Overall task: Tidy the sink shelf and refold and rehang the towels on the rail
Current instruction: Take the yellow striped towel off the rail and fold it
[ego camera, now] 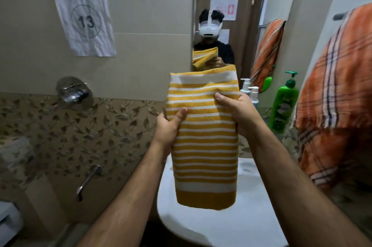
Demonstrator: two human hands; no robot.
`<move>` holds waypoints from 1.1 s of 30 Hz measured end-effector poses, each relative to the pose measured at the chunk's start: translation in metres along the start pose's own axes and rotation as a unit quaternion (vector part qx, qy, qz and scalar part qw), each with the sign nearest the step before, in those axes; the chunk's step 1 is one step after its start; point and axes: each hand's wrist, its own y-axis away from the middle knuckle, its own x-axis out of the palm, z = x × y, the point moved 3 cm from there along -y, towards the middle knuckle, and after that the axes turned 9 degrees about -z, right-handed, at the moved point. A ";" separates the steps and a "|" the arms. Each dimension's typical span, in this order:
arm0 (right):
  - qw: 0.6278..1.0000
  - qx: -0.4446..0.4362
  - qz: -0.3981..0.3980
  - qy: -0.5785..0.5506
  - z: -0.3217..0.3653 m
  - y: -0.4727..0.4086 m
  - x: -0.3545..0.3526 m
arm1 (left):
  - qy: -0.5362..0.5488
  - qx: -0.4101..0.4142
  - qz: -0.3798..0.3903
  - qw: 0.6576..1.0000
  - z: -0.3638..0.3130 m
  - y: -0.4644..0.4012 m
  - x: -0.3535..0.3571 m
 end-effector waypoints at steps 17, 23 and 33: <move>0.988 -0.011 -0.149 0.026 -0.006 0.019 -0.036 | 0.050 -0.067 0.213 0.974 0.024 -0.050 0.053; 0.974 -0.035 -0.220 0.036 -0.001 0.021 -0.010 | 0.034 -0.101 0.297 0.949 0.032 -0.063 0.046; 0.933 -0.087 -0.341 0.075 0.029 0.080 -0.020 | 0.101 -0.004 0.375 0.921 -0.006 -0.038 0.095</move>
